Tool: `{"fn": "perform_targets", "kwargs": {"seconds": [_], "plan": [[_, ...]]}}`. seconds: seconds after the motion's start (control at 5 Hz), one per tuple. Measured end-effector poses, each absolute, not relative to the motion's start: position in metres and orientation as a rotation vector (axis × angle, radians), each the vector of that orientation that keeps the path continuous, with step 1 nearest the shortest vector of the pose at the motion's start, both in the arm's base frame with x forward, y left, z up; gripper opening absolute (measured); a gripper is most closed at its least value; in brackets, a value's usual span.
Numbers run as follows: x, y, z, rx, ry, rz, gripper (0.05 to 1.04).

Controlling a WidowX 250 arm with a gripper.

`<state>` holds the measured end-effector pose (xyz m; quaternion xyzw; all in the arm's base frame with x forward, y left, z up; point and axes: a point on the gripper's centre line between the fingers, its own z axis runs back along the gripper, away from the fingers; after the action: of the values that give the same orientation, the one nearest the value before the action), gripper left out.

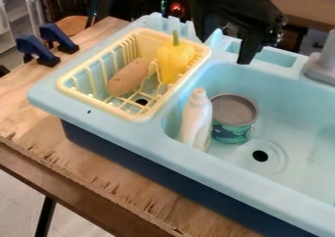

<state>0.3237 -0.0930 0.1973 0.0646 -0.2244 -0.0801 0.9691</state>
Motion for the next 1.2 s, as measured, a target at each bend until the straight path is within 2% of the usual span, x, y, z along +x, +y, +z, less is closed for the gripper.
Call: {"fn": "perform_targets", "kwargs": {"seconds": [0.2,0.6,0.8,1.2], "plan": [[0.329,-0.091,0.185,0.170,-0.439,-0.124,1.003],[0.332,-0.091,0.159,0.192,-0.377,-0.124,1.003],[0.330,-0.097,0.129,0.196,-0.298,-0.147,1.003],[0.329,-0.106,0.113,0.251,-0.277,-0.184,1.002]]}}
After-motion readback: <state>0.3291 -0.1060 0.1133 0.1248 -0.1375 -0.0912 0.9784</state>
